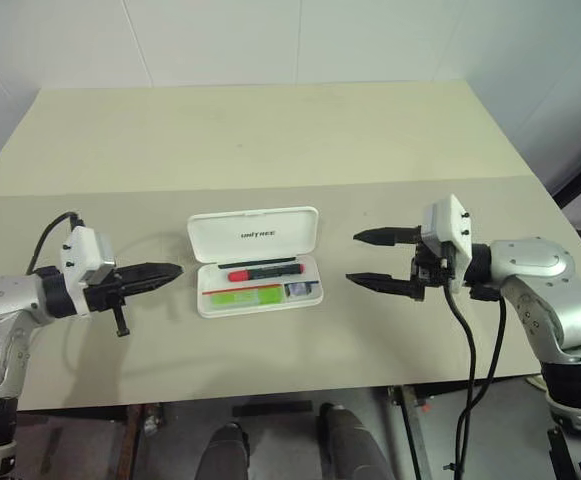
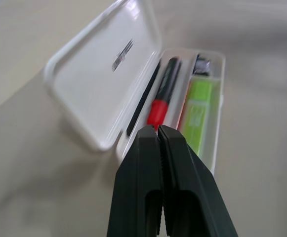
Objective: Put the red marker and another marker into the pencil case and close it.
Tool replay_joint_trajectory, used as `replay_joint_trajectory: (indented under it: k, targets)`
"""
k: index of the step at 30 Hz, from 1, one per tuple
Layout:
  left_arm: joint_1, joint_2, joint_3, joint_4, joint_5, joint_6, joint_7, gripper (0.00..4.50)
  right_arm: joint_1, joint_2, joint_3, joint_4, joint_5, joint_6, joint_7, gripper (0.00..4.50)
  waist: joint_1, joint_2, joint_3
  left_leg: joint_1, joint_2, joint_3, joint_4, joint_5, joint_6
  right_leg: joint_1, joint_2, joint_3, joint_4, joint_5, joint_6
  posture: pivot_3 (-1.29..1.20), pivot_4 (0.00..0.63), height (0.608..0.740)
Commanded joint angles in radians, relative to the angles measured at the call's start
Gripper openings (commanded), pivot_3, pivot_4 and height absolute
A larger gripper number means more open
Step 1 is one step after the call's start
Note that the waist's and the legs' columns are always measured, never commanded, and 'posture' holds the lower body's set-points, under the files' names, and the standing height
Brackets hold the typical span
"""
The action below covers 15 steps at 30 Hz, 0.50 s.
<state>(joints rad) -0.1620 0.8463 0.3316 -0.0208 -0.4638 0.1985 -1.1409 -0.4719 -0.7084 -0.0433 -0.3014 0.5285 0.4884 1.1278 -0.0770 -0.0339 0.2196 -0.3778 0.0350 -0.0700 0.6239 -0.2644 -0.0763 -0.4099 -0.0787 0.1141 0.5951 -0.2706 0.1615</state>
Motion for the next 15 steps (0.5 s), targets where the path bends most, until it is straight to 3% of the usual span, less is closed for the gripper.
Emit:
replay_joint_trajectory:
  k: [1,6,15]
  targets:
    - [-0.02,0.01,0.036,0.042,0.009,-0.033,0.028,0.03,-0.033,-0.013,-0.031,-0.052,0.061,0.025,-0.005,3.42,0.0,0.0,0.0,0.0,0.0,0.0,0.0,0.0,0.0,0.0,0.0,0.0,0.0,0.0,0.0,0.0,0.15,0.74]
    - [-0.114,-0.012,0.016,0.135,0.009,-0.029,0.077,0.0,-0.039,-0.036,-0.014,-0.054,0.045,0.01,0.003,4.47,0.016,0.0,0.0,0.0,0.0,0.0,0.0,0.0,0.0,0.0,0.0,0.0,0.0,0.0,-0.001,0.0,0.15,0.74]
    - [-0.335,-0.066,-0.106,0.339,0.065,-0.052,0.072,0.0,-0.025,-0.053,-0.018,-0.056,0.009,-0.044,-0.008,4.47,0.026,0.0,0.0,-0.001,0.0,0.0,0.0,0.0,0.0,0.0,0.0,-0.001,0.0,0.001,0.001,0.0,0.15,0.74]
